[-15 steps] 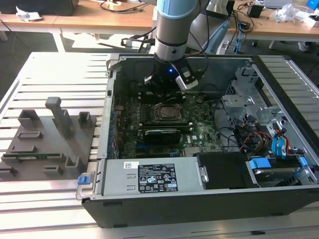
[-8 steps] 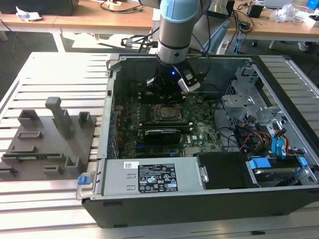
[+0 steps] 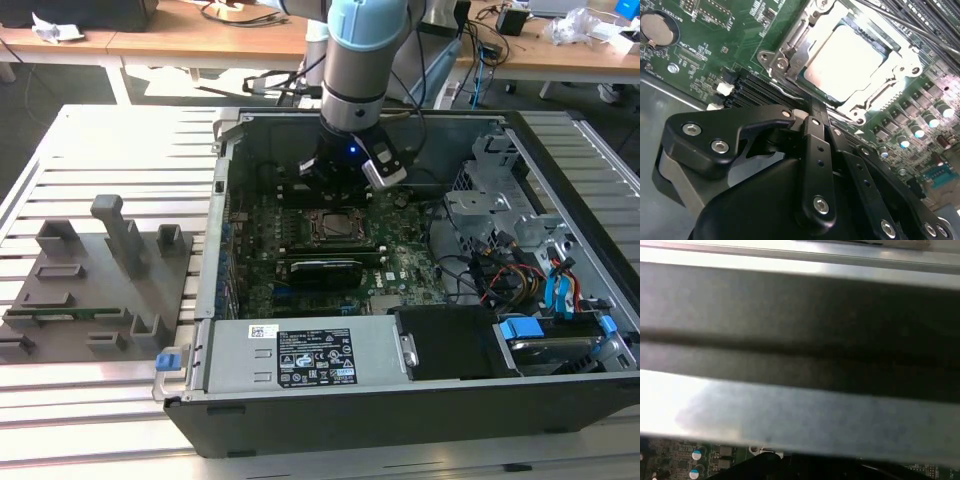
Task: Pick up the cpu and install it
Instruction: 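Install the first cpu locking lever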
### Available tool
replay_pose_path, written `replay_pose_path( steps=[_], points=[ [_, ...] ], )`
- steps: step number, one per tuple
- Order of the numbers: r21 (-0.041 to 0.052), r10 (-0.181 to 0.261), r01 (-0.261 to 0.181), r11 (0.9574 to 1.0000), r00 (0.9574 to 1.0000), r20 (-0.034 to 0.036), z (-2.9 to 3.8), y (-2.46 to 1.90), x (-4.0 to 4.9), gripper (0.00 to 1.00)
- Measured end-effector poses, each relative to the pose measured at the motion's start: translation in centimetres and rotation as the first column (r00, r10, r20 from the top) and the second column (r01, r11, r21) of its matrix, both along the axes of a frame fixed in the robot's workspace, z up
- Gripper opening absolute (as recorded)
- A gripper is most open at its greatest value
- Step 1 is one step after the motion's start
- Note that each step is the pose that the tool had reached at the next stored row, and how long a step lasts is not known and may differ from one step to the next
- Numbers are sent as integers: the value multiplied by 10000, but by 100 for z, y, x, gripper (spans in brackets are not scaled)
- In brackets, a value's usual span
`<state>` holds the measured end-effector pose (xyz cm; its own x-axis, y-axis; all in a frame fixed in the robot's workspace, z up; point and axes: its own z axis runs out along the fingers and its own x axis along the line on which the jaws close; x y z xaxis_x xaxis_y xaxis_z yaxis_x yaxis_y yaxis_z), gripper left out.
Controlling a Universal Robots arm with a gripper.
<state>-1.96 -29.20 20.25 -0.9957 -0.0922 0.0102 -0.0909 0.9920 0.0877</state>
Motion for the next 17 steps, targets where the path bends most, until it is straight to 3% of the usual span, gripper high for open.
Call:
replay_pose_path(
  steps=[9, 17],
  points=[
    [2, 11, -11, 10000, 10000, 3, -23, 0, 61, 11],
    [-10, 62, -62, 10000, 10000, 3, 22, 4, 62, 11]
  ],
)
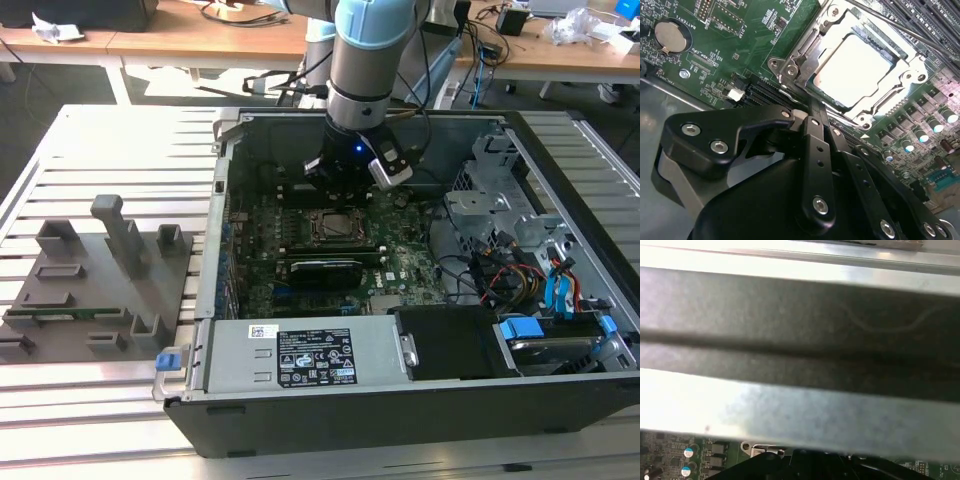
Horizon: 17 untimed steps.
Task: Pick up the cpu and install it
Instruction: 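Install the first cpu locking lever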
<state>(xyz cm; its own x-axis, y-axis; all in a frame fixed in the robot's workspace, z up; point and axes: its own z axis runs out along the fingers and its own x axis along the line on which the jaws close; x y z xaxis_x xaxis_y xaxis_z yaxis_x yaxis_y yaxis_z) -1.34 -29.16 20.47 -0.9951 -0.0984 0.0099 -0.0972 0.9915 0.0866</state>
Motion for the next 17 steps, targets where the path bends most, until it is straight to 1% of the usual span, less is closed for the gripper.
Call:
replay_pose_path(
  steps=[2, 4, 11, 13, 17],
  points=[
    [-9, 6, -6, 10000, 10000, -1, 3, 1, 1, 11],
    [-83, 11, -11, 10000, 10000, -17, 2, 2, 21, 11],
    [-233, 23, -25, 9997, 10000, -80, 2, 2, 95, 11],
    [-252, 25, -28, 9997, 9999, -99, 1, 3, 114, 11],
    [-254, 26, -29, 9997, 9999, -124, -3, 18, 130, 11]
  ],
)
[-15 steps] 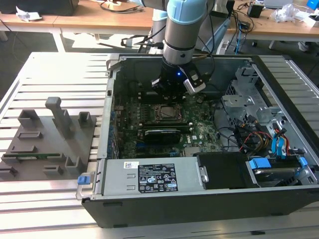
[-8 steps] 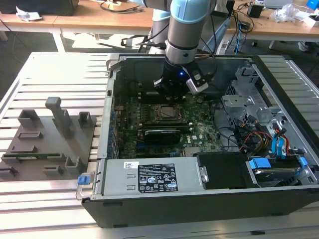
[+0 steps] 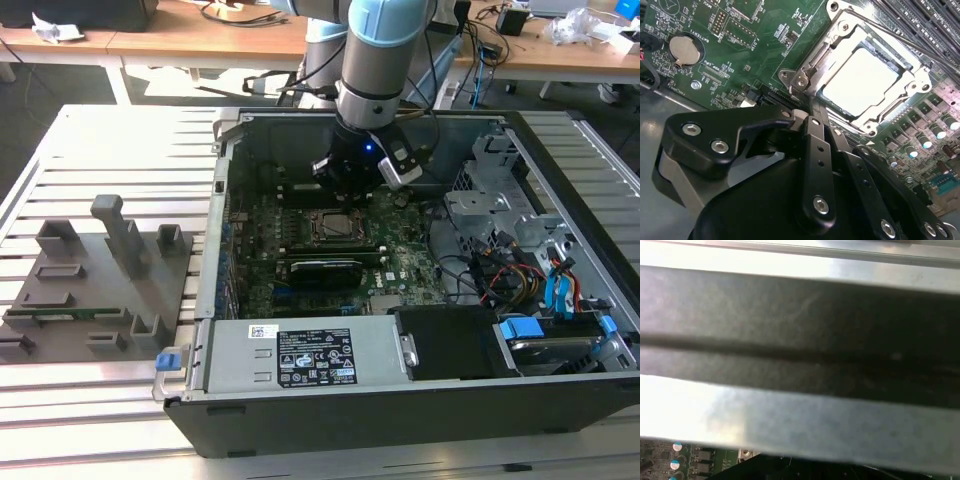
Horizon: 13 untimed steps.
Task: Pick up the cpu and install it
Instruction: 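Install the first cpu locking lever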
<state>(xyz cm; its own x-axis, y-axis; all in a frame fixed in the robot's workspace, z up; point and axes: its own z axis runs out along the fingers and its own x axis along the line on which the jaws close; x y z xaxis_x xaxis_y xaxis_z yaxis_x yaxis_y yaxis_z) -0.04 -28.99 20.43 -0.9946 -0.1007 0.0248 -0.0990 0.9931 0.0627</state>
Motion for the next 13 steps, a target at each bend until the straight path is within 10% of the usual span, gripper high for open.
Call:
replay_pose_path(
  steps=[13],
  points=[
    [-29, 10, -10, 10000, 10000, 1, 43, 3, 1, 11]
  ],
)
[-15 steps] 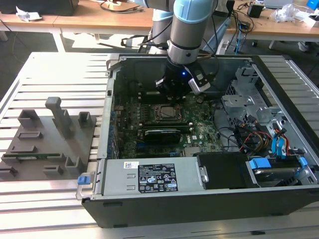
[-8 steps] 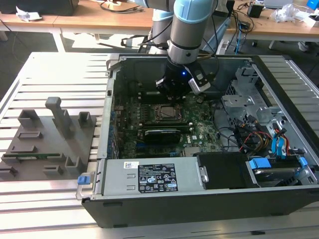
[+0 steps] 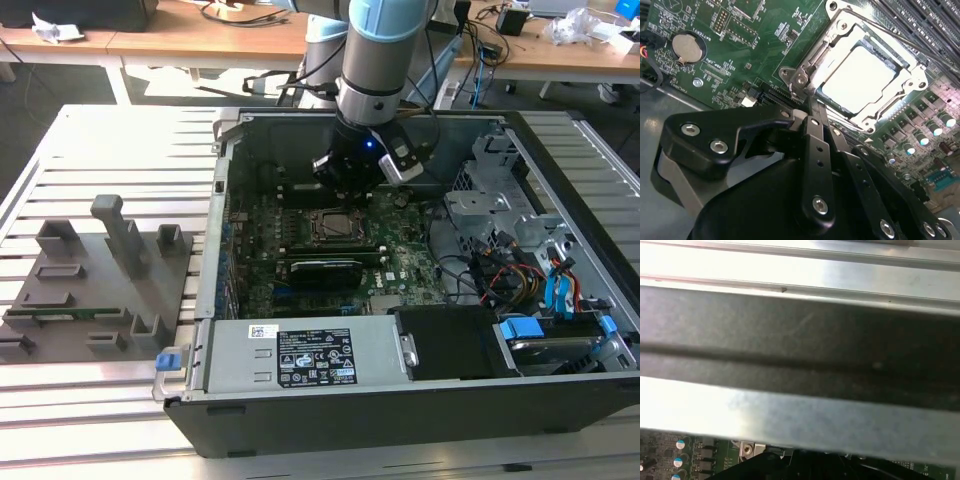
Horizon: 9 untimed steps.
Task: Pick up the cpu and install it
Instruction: 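Install the first cpu locking lever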
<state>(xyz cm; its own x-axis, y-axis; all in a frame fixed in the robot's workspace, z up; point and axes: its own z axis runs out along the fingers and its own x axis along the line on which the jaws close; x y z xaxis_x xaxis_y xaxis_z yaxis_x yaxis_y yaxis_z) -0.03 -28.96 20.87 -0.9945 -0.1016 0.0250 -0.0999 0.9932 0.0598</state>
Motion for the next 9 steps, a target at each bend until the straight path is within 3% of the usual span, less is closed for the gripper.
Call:
replay_pose_path(
  steps=[9],
  points=[
    [-2, 0, 0, 10000, 10000, -22, -28, -1, 14, 11]
  ],
)
